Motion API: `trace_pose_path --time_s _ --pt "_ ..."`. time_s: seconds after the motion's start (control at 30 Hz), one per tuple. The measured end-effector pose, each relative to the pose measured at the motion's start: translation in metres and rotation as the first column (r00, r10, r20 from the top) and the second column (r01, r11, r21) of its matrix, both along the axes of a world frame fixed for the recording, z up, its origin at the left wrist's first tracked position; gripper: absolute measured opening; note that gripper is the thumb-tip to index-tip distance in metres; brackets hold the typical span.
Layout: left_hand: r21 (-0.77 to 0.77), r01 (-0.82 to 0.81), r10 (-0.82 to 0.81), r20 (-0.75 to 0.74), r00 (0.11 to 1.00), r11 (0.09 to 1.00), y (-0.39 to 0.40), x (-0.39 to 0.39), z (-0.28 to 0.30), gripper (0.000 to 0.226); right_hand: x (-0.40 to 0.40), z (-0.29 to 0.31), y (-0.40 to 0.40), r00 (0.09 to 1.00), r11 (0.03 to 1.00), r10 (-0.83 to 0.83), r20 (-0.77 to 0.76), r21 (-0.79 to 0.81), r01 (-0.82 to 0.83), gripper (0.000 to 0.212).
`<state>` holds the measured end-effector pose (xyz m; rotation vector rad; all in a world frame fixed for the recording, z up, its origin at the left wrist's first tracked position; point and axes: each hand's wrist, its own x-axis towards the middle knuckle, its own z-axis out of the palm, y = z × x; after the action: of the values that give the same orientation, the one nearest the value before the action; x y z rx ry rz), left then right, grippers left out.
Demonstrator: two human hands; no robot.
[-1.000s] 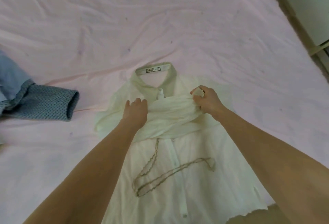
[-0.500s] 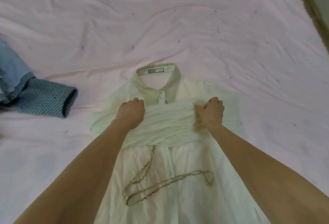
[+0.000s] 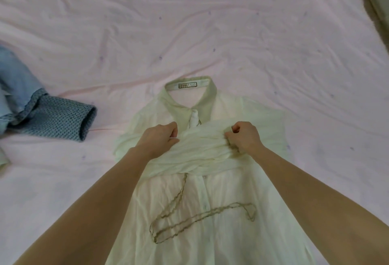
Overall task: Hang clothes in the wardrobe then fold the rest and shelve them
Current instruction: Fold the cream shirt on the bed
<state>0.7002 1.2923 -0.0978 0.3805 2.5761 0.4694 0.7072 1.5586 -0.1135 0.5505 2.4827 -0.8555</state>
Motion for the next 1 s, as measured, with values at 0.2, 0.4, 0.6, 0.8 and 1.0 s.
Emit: trace_pose_path --time_s 0.2,0.4,0.6,0.8,1.0 --pt "-0.096 0.066 -0.056 0.103 0.993 0.993 0.001 -0.002 0.006 0.022 0.011 0.024 0.022 0.995 0.989 0.051 -0.09 -0.133 -0.063 0.021" --pt "-0.289 0.135 -0.112 0.094 0.989 0.948 0.003 -0.007 0.007 0.017 0.054 0.042 0.063 0.985 0.936 -0.16 -0.06 -0.327 0.132 0.052" --pt "-0.342 0.262 -0.256 0.063 0.965 0.903 0.02 -0.002 0.011 0.037 0.105 0.026 0.062 0.956 0.965 -0.255 -0.144 -0.102 0.241 0.052" --pt "-0.345 0.289 -0.263 0.12 0.957 0.893 -0.01 -0.002 0.016 0.037 0.136 0.018 0.034 0.926 0.851 -0.347 -0.146 0.365 0.377 0.045" --pt "-0.418 0.454 -0.414 0.188 0.891 0.787 -0.072 -0.025 0.016 0.041 0.092 0.021 -0.101 0.918 0.994 0.089 -0.386 0.1 -0.055 0.034"
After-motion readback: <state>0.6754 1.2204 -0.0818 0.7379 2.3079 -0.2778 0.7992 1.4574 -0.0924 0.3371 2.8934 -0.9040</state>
